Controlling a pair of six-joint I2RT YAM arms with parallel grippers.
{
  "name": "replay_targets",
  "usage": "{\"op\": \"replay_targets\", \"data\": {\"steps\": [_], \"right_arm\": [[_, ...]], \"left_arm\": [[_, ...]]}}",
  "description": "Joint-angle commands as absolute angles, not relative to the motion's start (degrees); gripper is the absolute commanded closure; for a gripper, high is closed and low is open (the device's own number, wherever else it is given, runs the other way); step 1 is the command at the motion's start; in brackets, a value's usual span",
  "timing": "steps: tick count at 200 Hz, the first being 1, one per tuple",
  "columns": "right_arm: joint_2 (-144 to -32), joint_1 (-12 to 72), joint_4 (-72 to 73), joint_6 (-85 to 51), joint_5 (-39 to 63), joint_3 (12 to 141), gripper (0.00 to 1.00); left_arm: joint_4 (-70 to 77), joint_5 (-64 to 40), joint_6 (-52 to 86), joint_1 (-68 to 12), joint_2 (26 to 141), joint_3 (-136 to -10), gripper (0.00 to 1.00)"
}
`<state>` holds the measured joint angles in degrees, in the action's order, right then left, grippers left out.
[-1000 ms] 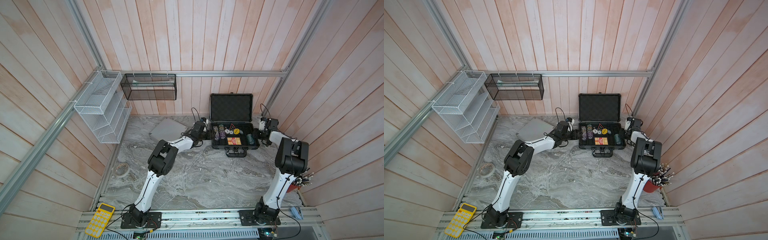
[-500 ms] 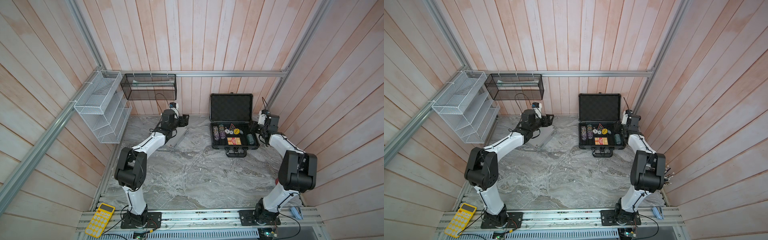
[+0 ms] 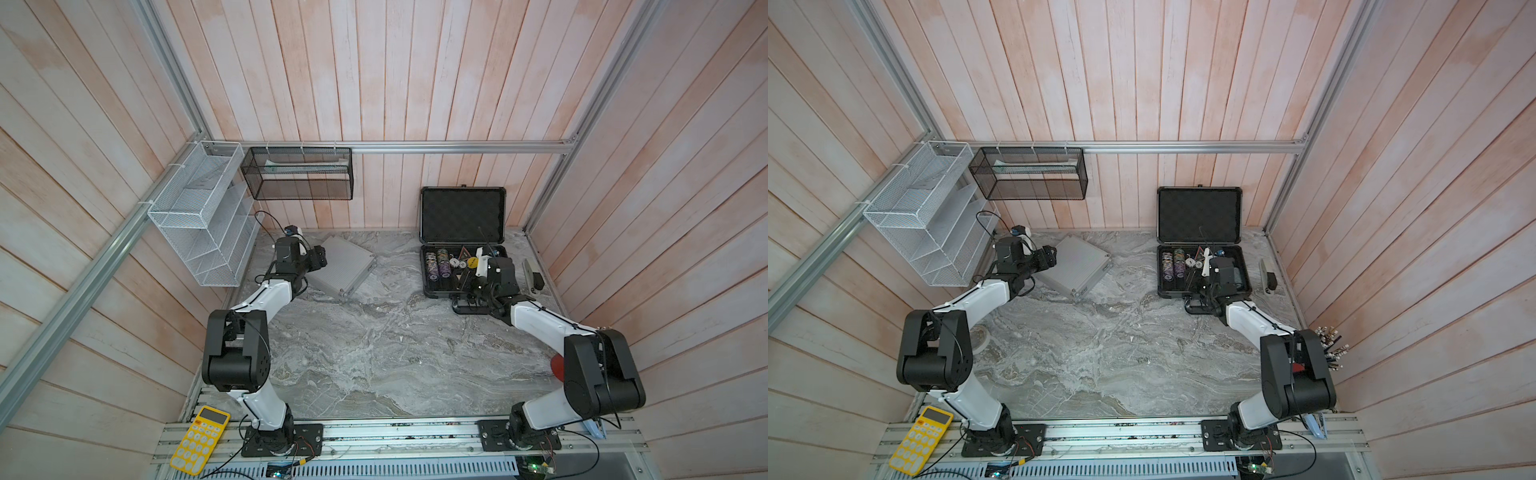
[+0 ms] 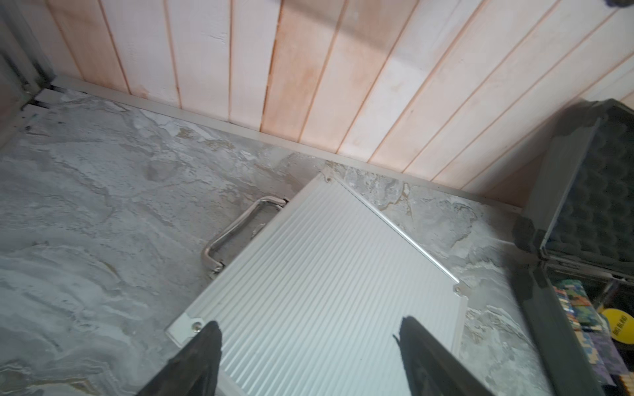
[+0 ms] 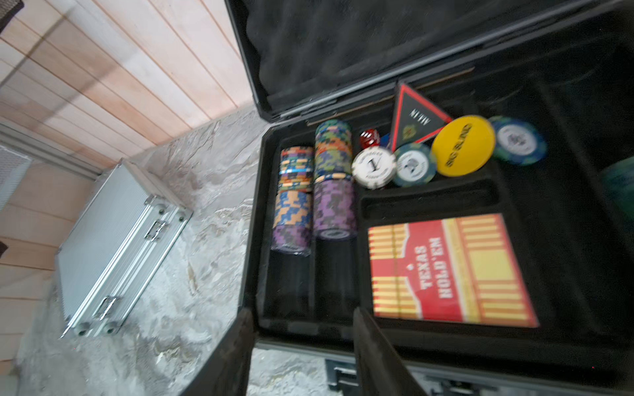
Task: Open the poker set cases
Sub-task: Adjust the poker set case at the center of the board.
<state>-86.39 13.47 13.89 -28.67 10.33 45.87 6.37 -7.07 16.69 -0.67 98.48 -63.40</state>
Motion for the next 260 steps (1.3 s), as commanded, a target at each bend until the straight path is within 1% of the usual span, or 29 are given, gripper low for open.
{"op": "replay_targets", "data": {"steps": [1,41,71,76,91,146,204,235,260], "right_arm": [[-87.74,16.72,18.89,-34.35,9.05,46.03,0.52],[-90.26,21.44,22.44,-38.18,8.92,44.76,0.52],[-93.08,23.38,24.43,-39.16,9.56,44.93,0.52],[-93.6,25.4,24.36,-39.07,9.37,45.23,0.52],[-94.76,26.61,24.45,-38.79,8.81,45.95,0.52],[-99.66,30.08,14.47,-33.13,3.37,54.08,0.54],[-101.88,32.63,14.74,-33.72,4.43,56.74,0.54],[-103.44,33.56,15.28,-34.36,5.65,58.64,0.49],[-104.81,33.84,14.88,-34.63,6.67,60.11,0.49]], "left_arm": [[5.36,-8.61,14.43,0.75,100.99,-66.88,0.16],[-2.36,-12.42,10.68,2.18,107.84,-75.26,0.15],[-9.32,-13.03,7.11,2.98,112.79,-82.34,0.15],[-10.24,-12.89,6.61,3.04,113.52,-83.32,0.15],[-12.19,-12.74,5.31,3.01,115.11,-85.56,0.15],[-15.88,-13.28,4.81,3.01,120.27,-91.85,0.15],[-16.3,-16.74,5.22,2.91,121.98,-90.56,0.15],[-15.43,-17.48,5.76,2.81,121.99,-88.93,0.15],[-14.49,-19.11,6.4,2.72,121.33,-87.09,0.16]]}}
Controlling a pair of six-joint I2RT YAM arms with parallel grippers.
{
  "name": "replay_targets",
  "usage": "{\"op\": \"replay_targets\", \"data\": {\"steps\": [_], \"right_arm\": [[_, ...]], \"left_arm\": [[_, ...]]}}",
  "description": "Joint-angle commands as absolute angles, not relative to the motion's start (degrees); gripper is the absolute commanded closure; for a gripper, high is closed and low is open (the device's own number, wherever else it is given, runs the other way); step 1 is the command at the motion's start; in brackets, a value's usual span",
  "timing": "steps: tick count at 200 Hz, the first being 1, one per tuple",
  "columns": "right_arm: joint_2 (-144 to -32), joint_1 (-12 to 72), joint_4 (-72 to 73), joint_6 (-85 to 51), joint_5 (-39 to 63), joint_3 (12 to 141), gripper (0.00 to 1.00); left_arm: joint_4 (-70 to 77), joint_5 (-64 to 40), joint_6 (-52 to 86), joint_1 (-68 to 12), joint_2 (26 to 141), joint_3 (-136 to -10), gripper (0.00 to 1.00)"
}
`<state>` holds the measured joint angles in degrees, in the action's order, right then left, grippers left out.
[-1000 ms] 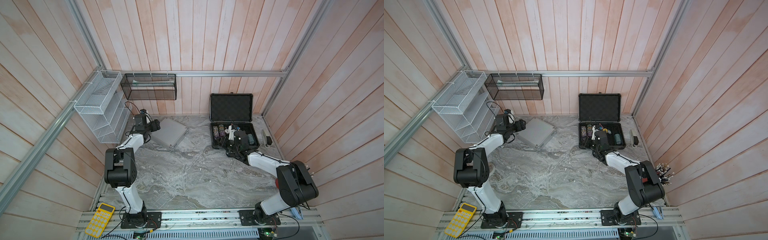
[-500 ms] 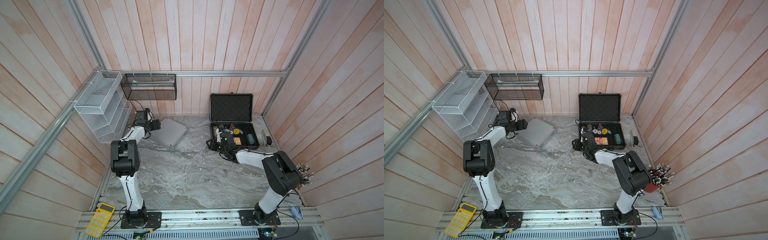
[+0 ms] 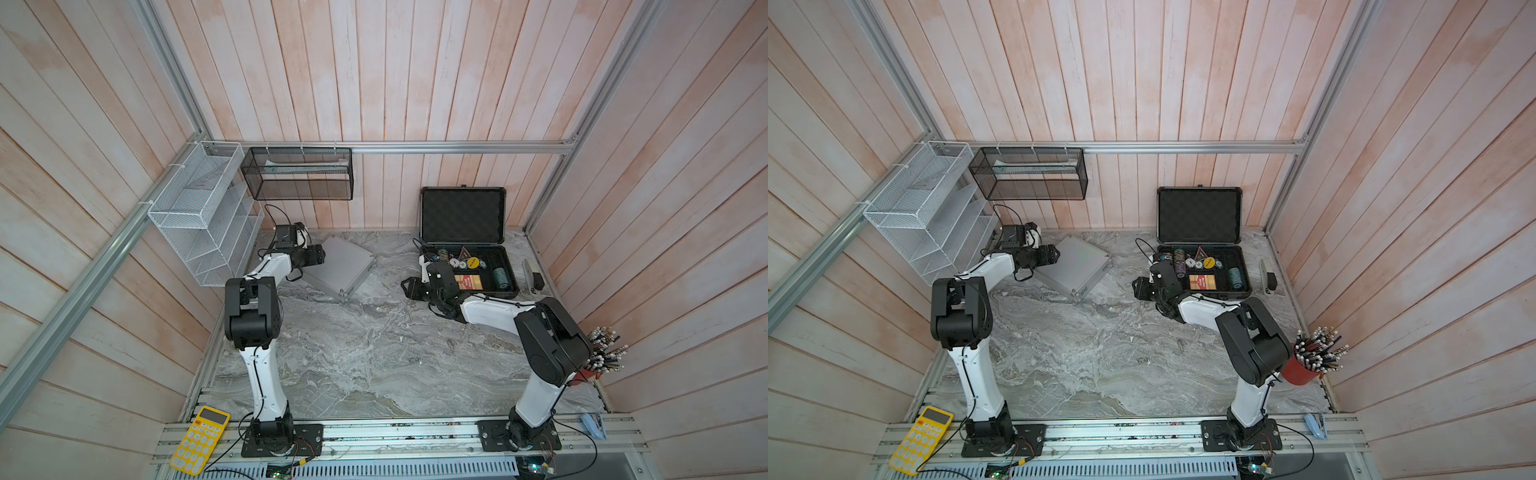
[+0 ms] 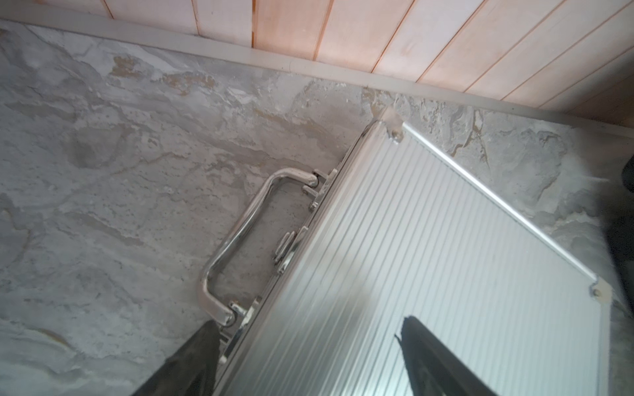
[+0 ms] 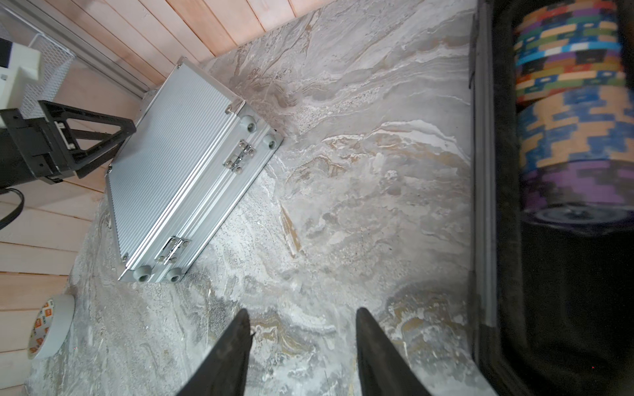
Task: Open the poker set cases
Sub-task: Adjust the poker set case at the center of the board.
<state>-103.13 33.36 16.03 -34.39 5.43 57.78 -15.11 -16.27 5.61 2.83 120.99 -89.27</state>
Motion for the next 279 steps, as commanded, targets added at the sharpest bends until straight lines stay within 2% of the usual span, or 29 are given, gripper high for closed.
{"op": "replay_targets", "data": {"steps": [1,57,103,147,217,279], "right_arm": [[-104.87,33.84,14.82,-34.63,6.72,60.2,0.49],[-109.6,33.95,13.99,-35.68,11.17,63.96,0.5],[-114.74,34.0,9.35,-34.37,13.33,71.47,0.43],[-119.05,33.97,7.11,-33.4,15.79,77.18,0.41],[-125.17,33.75,6.25,-32.16,19.78,82.95,0.45],[-131.91,33.23,0.49,-21.37,28.76,93.24,0.5]], "left_arm": [[-14.45,-19.09,6.45,2.72,121.31,-87.05,0.16],[-8.95,-20.82,9.56,1.74,116.45,-79.15,0.19],[-6.24,-19.19,11.63,-3.09,111.37,-72.58,0.2],[-1.2,-18.8,15.55,-6.23,104.59,-63.7,0.21],[0.32,-17.71,17.78,-10.56,98.79,-55.28,0.22],[1.99,-16.57,21.85,-19.05,98.63,-54.46,0.23]]}}
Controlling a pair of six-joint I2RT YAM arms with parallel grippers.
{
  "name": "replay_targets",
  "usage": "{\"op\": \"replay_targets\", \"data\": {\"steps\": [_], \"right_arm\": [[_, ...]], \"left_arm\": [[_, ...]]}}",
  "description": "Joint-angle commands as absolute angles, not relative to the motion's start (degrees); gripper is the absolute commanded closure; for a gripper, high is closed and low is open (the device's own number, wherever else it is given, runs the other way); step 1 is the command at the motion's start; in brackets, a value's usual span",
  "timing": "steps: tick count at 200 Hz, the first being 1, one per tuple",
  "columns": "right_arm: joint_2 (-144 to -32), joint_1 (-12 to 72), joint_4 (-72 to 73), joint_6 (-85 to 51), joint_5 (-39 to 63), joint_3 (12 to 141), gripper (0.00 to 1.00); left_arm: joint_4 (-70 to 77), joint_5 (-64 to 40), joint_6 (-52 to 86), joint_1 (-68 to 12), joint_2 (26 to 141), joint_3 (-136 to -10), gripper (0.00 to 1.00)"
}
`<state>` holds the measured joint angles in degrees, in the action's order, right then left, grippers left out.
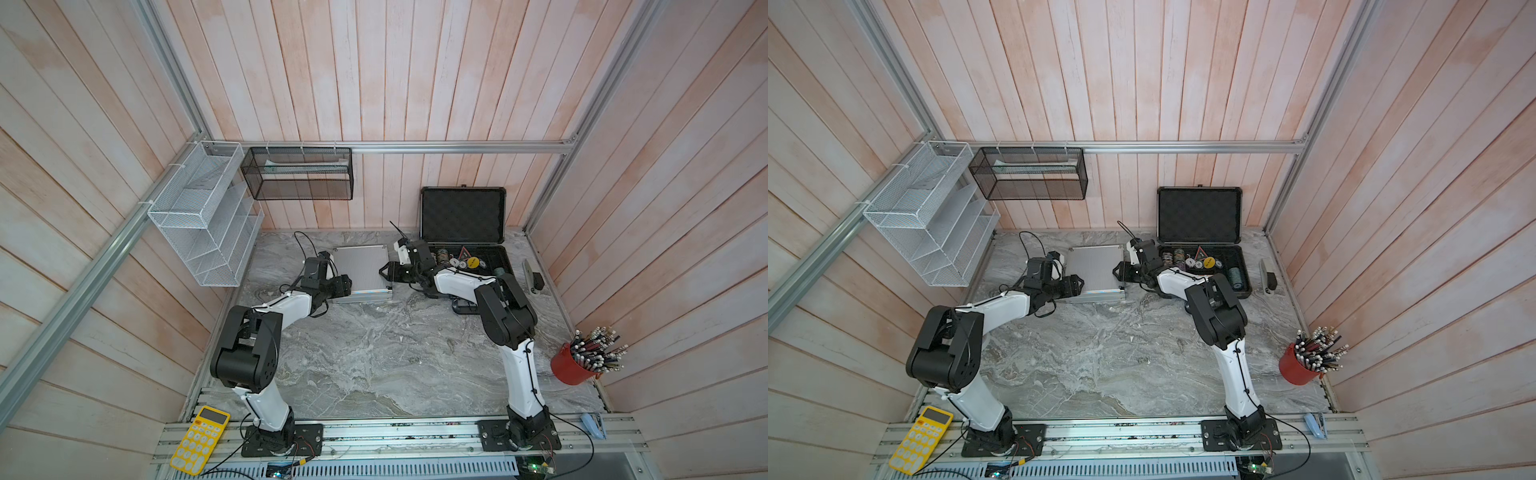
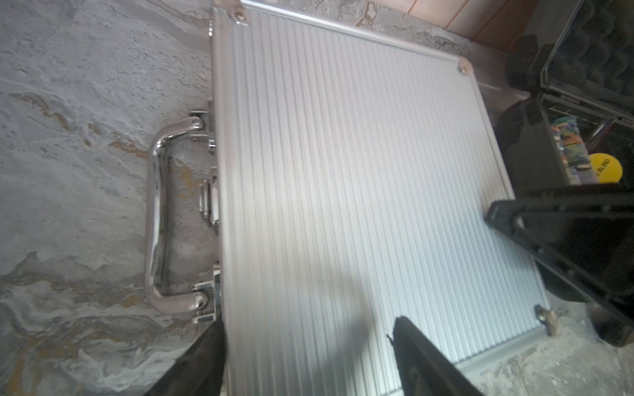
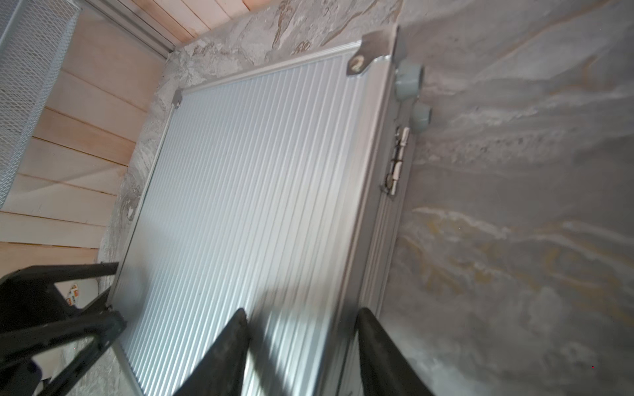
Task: Open the poker set cases
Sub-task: Adjust the poker set case at the center of the board.
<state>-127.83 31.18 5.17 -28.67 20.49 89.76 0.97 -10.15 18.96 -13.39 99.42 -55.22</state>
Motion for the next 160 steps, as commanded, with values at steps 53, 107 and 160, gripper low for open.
{"op": "replay_targets", "data": {"steps": [53,107,160], "right_arm": [[-135.91,32.19,-4.19,-10.88,33.66,99.64,0.47],[-131.6,28.82,-4.1,-9.9,25.2,100.34,0.42],[-114.27,27.68,5.58,-17.65,9.91,83.91,0.38]], "left_arm": [[-0.71,-16.22,23.89,-22.8,95.3,-54.69,0.23],[-5.44,-12.66,22.67,-20.98,87.64,-56.73,0.22],[-10.41,-9.11,13.49,-13.11,91.6,-68.81,0.14]]}}
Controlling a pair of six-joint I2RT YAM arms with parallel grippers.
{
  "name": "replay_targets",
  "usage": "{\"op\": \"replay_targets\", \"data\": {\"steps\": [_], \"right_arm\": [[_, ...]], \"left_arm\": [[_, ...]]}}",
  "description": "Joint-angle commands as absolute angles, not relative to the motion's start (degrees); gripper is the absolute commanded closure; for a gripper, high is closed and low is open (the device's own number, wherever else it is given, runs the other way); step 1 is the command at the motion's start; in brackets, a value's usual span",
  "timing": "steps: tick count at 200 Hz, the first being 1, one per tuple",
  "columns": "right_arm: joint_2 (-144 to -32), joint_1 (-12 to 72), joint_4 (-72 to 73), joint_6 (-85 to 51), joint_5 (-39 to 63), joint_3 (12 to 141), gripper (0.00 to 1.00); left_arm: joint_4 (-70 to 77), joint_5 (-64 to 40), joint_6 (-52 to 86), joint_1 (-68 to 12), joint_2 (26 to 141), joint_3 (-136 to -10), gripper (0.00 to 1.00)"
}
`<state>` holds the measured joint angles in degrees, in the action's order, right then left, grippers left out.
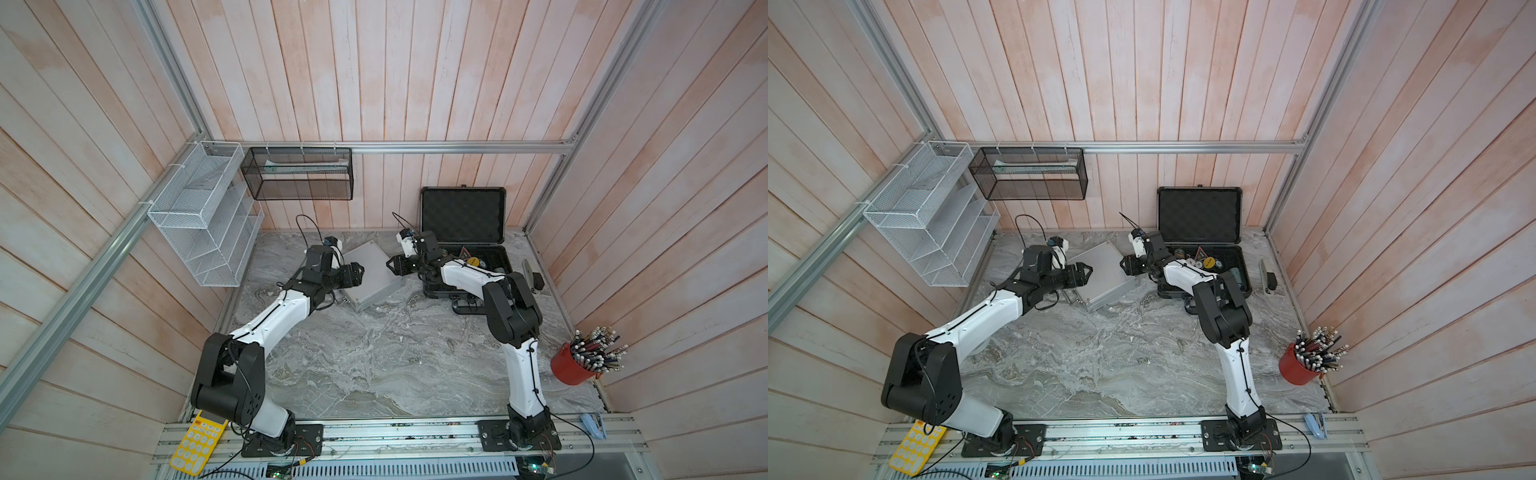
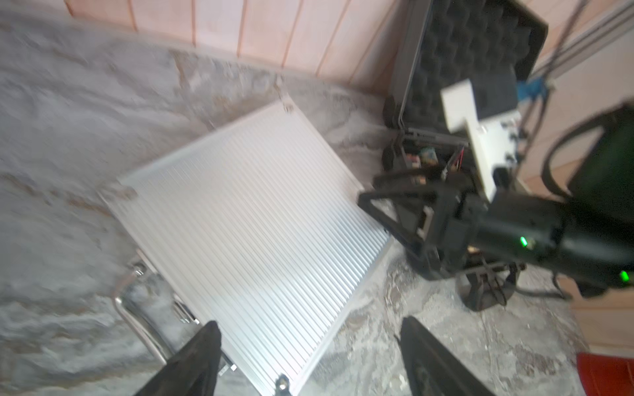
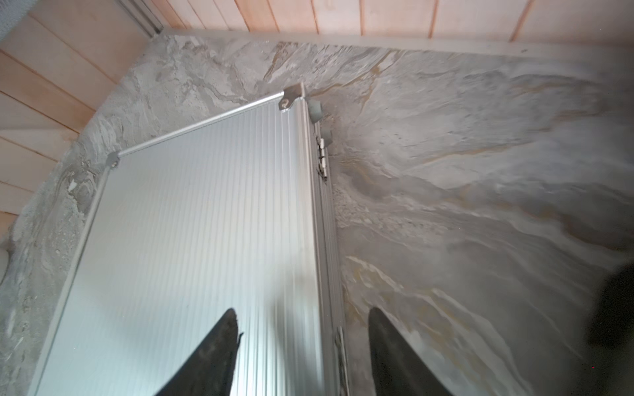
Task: Open the poker set cases
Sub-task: Adjust the poker set case at the center of the board.
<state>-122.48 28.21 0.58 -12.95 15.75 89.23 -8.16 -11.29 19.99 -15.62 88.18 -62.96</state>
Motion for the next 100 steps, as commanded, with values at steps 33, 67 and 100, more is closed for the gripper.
{"op": "replay_targets", "data": {"steps": [33,67,100], "right_arm": [[-105.71,28.07,13.69,-27.6,14.24,68.28,0.39],[-100.36,30.42,15.37,-34.26,14.33,59.3,0.4],[-101.5,32.87,19.12,-40.43,17.84,56.4,0.41]], "left_arm": [[-12.94,-10.16,8.16,-9.85,102.36,-80.1,0.14],[-17.26,-14.03,1.24,-7.12,114.06,-91.92,0.14],[-22.18,-16.15,-5.14,-7.03,122.57,-101.7,0.13]]}}
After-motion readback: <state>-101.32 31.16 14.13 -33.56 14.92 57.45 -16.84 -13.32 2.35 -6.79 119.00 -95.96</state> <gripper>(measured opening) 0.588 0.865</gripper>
